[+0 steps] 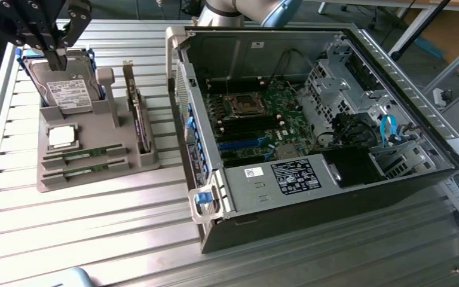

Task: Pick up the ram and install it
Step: 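Reach for the ram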

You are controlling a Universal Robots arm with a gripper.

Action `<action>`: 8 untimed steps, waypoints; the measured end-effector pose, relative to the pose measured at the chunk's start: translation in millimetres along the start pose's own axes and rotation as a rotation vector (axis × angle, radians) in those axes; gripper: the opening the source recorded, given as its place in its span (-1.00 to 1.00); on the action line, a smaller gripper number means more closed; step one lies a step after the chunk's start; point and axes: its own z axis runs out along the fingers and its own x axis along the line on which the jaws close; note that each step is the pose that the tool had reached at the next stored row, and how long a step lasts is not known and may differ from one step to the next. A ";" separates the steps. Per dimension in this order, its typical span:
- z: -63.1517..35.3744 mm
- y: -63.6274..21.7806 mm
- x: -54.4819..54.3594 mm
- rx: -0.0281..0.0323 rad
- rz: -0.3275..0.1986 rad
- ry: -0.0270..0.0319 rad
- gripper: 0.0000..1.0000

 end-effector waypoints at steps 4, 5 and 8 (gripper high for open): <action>-0.1 -4.2 -0.3 -0.0001 0.000 -0.0001 -0.80; -0.2 -5.0 -0.4 -0.0001 0.000 -0.0001 -0.80; -0.2 -5.4 -0.4 0.0000 0.000 -0.0001 -0.80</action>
